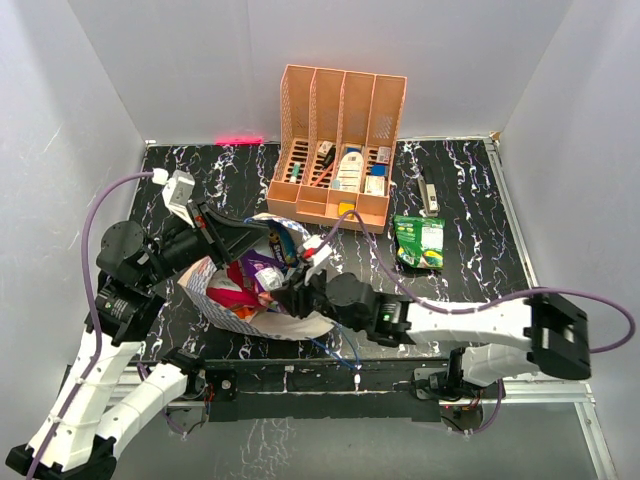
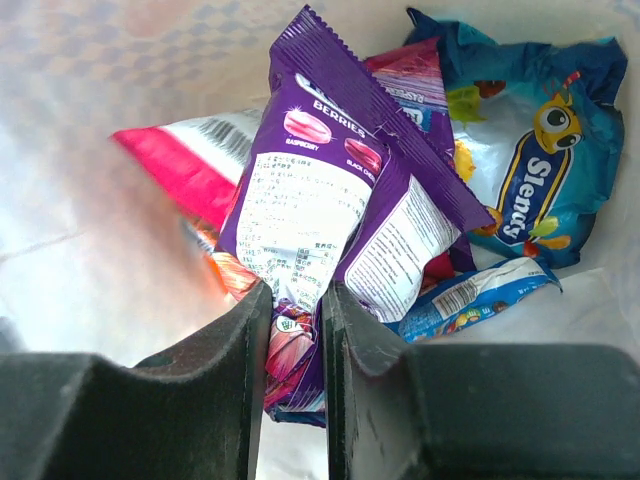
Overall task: Take the snacks out of the paper bag
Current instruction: Take out the snack from the paper bag, then place the snack at the center of the board.
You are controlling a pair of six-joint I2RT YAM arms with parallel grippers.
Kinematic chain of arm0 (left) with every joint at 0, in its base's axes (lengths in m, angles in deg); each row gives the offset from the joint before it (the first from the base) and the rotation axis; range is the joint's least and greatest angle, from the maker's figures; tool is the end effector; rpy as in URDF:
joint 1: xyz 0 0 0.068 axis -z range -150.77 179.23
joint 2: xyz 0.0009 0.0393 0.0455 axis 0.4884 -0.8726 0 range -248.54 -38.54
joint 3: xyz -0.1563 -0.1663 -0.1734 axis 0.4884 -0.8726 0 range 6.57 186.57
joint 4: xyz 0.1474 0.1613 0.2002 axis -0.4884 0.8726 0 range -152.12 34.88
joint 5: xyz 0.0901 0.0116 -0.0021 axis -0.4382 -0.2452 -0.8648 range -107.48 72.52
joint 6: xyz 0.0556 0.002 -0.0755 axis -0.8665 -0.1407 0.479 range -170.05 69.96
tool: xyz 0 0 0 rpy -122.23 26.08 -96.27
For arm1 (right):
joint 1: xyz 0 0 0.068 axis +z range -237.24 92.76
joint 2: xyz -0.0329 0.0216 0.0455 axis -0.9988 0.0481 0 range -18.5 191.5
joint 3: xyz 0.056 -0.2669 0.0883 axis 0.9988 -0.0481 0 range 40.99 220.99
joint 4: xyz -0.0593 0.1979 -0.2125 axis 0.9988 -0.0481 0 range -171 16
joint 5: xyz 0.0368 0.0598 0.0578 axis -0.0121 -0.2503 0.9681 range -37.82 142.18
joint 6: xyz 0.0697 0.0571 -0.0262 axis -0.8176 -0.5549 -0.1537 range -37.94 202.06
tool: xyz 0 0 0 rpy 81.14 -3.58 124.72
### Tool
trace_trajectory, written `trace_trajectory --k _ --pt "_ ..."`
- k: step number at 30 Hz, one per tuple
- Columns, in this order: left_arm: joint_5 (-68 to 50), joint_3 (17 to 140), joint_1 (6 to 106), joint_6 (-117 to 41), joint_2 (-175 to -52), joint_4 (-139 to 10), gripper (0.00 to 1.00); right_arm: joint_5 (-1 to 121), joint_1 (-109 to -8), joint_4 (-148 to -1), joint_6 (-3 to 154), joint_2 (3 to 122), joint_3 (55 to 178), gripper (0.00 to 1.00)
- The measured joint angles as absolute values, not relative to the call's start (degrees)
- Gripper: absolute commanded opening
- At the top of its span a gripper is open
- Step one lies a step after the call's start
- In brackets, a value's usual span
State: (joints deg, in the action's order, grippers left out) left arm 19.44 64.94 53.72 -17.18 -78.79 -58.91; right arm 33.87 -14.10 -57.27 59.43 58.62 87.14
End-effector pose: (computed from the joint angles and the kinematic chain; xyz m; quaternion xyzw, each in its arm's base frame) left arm 0.1552 -0.1266 0.4745 0.2082 0.5948 -0.5302 0.5672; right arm 0.1357 0.3562 0.2532 -0.2441 0.7464 0.3655 0.4997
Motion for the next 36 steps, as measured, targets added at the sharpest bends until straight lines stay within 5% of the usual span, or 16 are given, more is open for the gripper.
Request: trace_trajectory --k 13,24,29,36 --pt "9.3 64.9 53.7 -20.2 -76.2 -54.2 0.00 36.4 -13.9 -66.3 66.5 34.4 86.2 0.07" --pt "6.9 65.0 53.7 -21.5 -74.6 -52.4 0.00 -0.9 -14.3 -73.2 80.7 26.6 88.8 0.07" --pt "6.7 65.0 53.7 -21.6 -74.3 -51.5 0.00 -10.2 -21.6 -71.9 87.8 28.6 85.6 0.07" --pt "6.6 65.1 53.7 -21.6 -74.2 -51.1 0.00 -2.5 -42.2 -73.6 89.5 38.5 85.2 0.07"
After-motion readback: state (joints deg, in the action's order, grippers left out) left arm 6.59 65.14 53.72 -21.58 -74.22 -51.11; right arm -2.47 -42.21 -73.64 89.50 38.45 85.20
